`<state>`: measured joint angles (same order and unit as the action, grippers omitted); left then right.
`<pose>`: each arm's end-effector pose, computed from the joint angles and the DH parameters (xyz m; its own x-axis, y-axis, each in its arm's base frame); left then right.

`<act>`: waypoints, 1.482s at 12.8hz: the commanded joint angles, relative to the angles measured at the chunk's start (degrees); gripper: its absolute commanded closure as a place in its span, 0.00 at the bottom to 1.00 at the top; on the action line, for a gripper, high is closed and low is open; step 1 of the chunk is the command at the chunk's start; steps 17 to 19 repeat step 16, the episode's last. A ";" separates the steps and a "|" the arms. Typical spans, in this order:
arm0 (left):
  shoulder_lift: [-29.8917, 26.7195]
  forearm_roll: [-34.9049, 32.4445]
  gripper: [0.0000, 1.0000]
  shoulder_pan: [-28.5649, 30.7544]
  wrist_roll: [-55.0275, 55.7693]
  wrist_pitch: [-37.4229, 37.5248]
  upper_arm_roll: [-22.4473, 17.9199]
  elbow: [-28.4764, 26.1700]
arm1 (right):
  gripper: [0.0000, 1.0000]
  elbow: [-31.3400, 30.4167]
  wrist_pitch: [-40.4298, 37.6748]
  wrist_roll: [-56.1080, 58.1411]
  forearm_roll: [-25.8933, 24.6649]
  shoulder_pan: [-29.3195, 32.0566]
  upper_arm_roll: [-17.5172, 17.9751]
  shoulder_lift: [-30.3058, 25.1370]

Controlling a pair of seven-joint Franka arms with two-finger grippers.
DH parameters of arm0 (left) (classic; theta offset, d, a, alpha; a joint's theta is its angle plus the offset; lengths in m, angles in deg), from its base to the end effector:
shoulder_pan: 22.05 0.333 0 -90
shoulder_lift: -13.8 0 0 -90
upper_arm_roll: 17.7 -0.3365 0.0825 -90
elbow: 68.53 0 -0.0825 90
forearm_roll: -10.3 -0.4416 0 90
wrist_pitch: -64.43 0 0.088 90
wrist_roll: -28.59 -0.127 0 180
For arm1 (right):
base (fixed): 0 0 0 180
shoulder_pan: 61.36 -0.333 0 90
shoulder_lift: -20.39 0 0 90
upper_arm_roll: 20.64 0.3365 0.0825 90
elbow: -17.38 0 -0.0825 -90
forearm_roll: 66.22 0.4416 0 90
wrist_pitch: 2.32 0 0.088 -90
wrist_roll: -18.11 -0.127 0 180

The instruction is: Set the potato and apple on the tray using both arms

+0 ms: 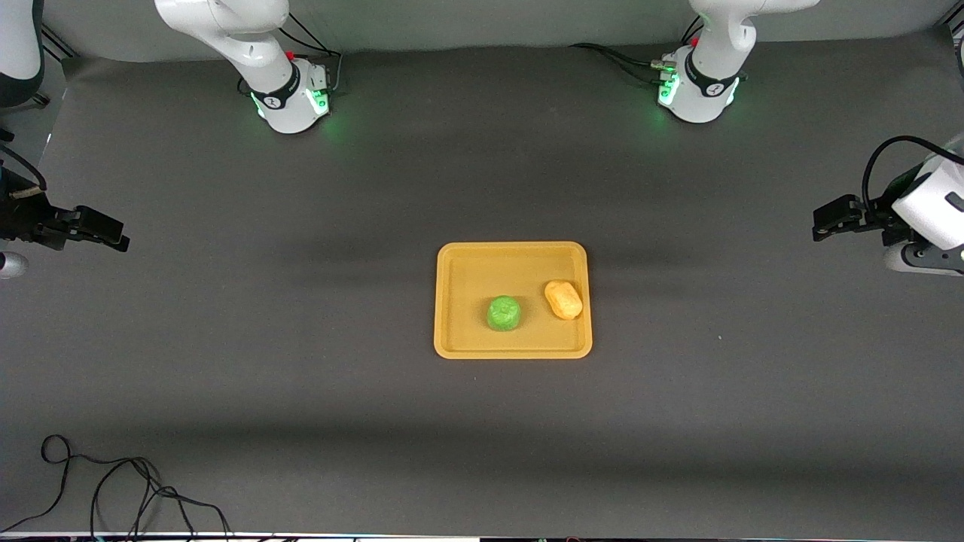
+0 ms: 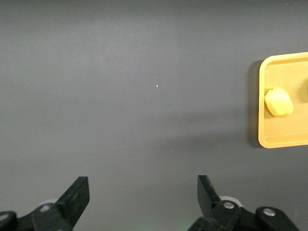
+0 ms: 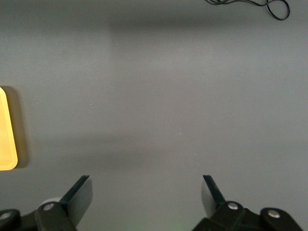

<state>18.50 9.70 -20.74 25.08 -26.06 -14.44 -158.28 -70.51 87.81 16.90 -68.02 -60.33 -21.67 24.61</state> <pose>0.6352 -0.0190 0.5769 0.9930 -0.0953 -0.0692 -0.0956 -0.9954 -0.0016 0.6344 -0.0264 0.5988 0.9978 -0.0569 -0.0338 -0.0558 -0.9979 0.0334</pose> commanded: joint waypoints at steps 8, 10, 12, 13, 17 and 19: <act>0.49 0.52 0.00 0.01 -1.60 1.28 -0.09 1.24 | 0.00 -1.23 0.57 0.08 1.62 -0.06 0.32 -0.53; 0.49 0.52 0.00 0.10 -1.59 1.54 -0.09 1.24 | 0.00 -1.32 0.48 -0.01 4.33 0.12 -0.03 -0.53; 0.49 0.52 0.00 0.01 -1.59 1.54 -0.09 1.33 | 0.00 -1.32 0.40 -0.01 4.43 0.03 -0.03 -0.53; 0.49 0.52 0.00 0.01 -1.59 1.54 -0.09 1.33 | 0.00 -1.32 0.40 -0.01 4.43 0.03 -0.11 -0.53; 0.49 0.52 0.00 0.09 -1.59 1.46 -0.09 1.33 | 0.00 -1.32 0.40 -0.01 4.43 0.03 -0.12 -0.44; 0.49 0.52 0.00 0.09 -1.59 1.46 -0.09 1.33 | 0.00 -1.32 0.40 -0.01 4.43 0.03 -0.12 -0.44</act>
